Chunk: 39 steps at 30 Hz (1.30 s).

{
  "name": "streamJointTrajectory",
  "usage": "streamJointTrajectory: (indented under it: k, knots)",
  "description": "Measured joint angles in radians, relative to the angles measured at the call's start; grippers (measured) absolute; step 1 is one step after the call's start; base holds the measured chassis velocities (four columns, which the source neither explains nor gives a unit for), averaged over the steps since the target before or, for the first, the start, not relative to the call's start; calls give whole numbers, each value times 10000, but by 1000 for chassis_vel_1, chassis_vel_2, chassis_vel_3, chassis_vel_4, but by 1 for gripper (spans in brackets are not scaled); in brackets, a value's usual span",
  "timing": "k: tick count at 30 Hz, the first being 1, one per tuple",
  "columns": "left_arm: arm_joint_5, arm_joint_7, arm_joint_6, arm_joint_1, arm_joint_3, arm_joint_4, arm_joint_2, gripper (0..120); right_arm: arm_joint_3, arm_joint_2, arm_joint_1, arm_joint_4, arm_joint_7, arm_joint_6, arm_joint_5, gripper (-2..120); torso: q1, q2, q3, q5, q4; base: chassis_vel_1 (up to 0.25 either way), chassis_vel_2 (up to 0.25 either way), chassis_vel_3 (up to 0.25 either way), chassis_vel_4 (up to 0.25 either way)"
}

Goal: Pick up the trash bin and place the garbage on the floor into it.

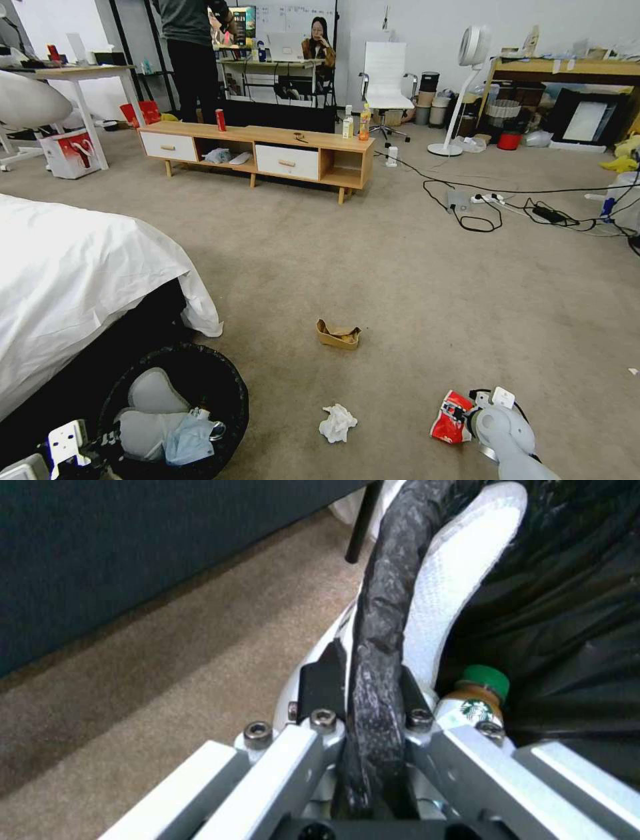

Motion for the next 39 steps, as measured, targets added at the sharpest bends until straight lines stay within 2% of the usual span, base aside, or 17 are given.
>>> streamJointTrajectory:
  k: [14, 16, 17, 19, 21, 24, 27, 29, 30, 34, 35, 37, 39]
  knots:
    - [0, -6, 0, 71, 11, -67, 6, 3, 37, 258, 162, -1016, -365, 303, -481, 93, 0, -1, 0, 0, 0, 0, 0, 0, 0]
    - [1, -7, 0, 85, 9, -78, 8, 3, 37, 311, 163, -1110, -439, 407, -590, 82, 0, 0, 0, -1, 1, 0, 0, 0, 0]
    - [1, -7, 0, 85, 9, -78, 8, 3, 37, 311, 163, -1110, -439, 407, -590, 82, 0, 0, 0, -1, 1, 0, 0, 0, 0]
    - [2, -7, 0, 87, 9, -87, 9, 3, 33, 342, 154, -1119, -464, 447, -661, 71, 0, 0, -1, -3, 0, 0, 0, 0, 0]
    - [3, -8, 1, 87, 12, -91, 9, 3, 31, 361, 138, -1115, -473, 471, -709, 68, 0, 0, 0, -8, -4, 0, 0, 0, 0]
    - [2, -7, 0, 87, 16, -108, 7, 3, 19, 396, 57, -1011, -511, 538, -830, 51, 0, 0, -1, -4, -2, 0, 0, 0, 0]
    - [2, -8, 0, 87, 16, -110, 7, 3, -1, 396, 20, -927, -516, 542, -836, 47, 0, 0, -1, 1, 2, 0, 0, 0, 0]
    - [4, -10, 0, 72, 21, -111, -4, 3, -37, 383, -105, -615, -528, 536, -849, 35, 0, 0, -1, 5, 5, 0, 0, 0, 0]
    - [4, -10, 0, 72, 21, -111, -4, 3, -37, 383, -105, -615, -528, 536, -849, 35, 0, 0, -1, 5, 5, 0, 0, 0, 0]
    - [11, -10, 0, 45, 44, -110, -21, 3, -58, 333, -231, -297, -502, 513, -868, 18, 0, -1, 0, 3, 1, 0, 0, 0, 0]
    - [11, -10, 0, 45, 44, -110, -21, 3, -58, 333, -231, -297, -502, 513, -868, 18, 0, -1, 0, 3, 1, 0, 0, 0, 0]
    - [13, -10, 0, 35, 48, -110, -24, 3, -73, 275, -381, 52, -473, 510, -953, 5, 0, 0, 0, 2, 1, 0, 0, 0, 0]
    - [14, -10, 0, 33, 48, -110, -25, 3, -78, 246, -463, 196, -463, 533, -1052, 4, 0, 0, 0, 1, 1, 0, 0, 0, 0]
